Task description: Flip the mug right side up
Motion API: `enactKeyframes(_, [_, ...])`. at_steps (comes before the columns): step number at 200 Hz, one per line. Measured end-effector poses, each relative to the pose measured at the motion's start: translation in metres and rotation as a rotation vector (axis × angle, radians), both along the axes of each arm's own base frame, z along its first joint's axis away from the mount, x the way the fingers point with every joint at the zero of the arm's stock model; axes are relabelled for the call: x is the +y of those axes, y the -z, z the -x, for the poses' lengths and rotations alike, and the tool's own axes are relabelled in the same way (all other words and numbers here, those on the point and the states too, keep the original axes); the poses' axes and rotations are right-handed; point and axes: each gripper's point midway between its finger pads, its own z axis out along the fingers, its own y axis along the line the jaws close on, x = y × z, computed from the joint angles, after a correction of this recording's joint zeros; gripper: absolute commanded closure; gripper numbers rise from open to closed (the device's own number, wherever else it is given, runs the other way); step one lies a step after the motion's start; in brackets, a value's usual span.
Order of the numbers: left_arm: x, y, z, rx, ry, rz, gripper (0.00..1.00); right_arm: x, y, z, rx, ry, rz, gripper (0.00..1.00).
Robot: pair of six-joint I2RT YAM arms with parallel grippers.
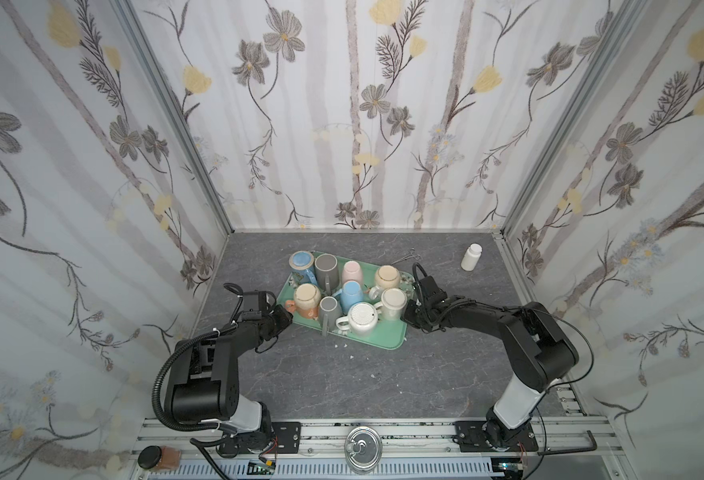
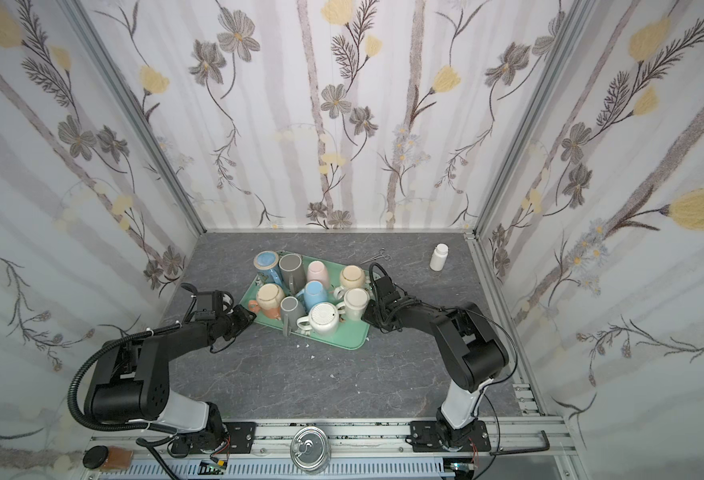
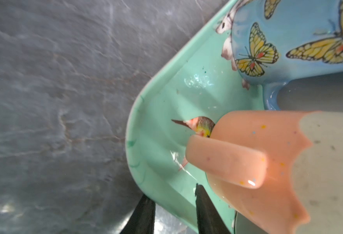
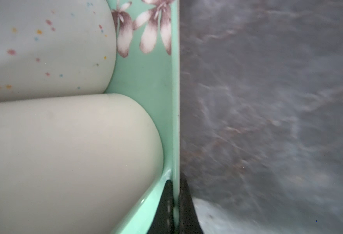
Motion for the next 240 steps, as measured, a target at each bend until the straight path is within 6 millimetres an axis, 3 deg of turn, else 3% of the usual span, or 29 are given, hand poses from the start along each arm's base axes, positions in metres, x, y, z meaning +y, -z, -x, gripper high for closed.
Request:
enactKeyframes(84, [0.030, 0.001, -0.019, -0.035, -0.089, 0.022, 0.68, 0.100, -0.007, -0.108, -0.127, -0.152, -0.006, 1.00])
enactKeyframes(126, [0.058, -0.003, -0.029, -0.045, -0.177, 0.011, 0.68, 0.143, -0.010, -0.131, -0.172, -0.207, -0.042, 1.00])
enactKeyframes(157, [0.066, -0.014, -0.030, -0.055, -0.209, 0.001, 0.63, 0.153, -0.012, -0.134, -0.170, -0.218, -0.044, 0.97])
enactKeyframes(192, [0.071, -0.046, -0.028, -0.127, -0.214, -0.031, 0.58, 0.151, -0.016, -0.131, -0.168, -0.257, -0.014, 0.76])
enactKeyframes(212, [0.075, -0.060, -0.022, -0.156, -0.233, -0.053, 0.58, 0.150, -0.032, -0.131, -0.197, -0.289, 0.000, 0.70])
enactKeyframes(240, [0.073, -0.087, -0.015, -0.216, -0.224, -0.076, 0.58, 0.144, -0.081, -0.129, -0.278, -0.313, 0.019, 0.68])
